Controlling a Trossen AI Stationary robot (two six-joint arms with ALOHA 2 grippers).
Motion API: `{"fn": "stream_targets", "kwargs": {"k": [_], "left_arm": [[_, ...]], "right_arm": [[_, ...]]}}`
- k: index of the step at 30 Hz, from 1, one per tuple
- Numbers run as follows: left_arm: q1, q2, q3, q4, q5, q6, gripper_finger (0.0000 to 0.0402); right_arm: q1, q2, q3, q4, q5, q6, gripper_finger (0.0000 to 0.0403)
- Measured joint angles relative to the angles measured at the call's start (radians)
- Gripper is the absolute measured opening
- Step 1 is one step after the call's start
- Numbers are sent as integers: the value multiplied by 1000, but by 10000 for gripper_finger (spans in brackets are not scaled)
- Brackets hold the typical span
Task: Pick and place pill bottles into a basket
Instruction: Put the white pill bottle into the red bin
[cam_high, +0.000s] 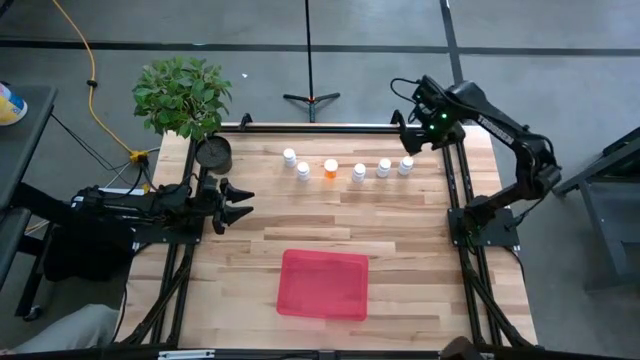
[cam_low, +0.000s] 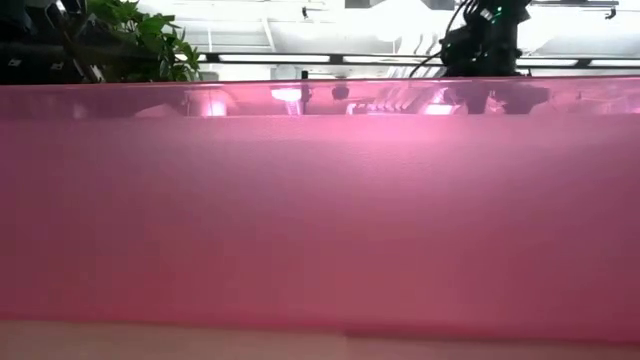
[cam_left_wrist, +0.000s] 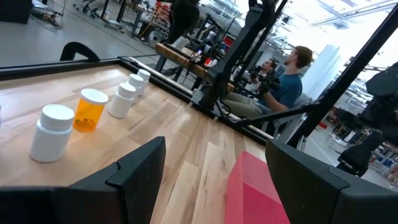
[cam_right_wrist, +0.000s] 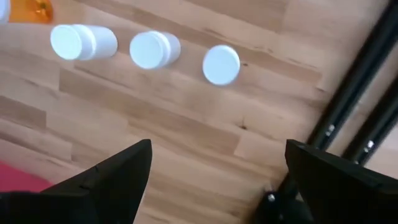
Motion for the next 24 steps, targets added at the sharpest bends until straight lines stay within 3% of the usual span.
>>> {"fn": "stream_targets", "kwargs": {"k": [9,24], "left_arm": [[0,0,0,0,0,0,310],[0,0,0,0,-1,0,310]], "right_arm": [[37,77,-2,82,28,24,358],[43,173,-2,76,35,56,358]]}}
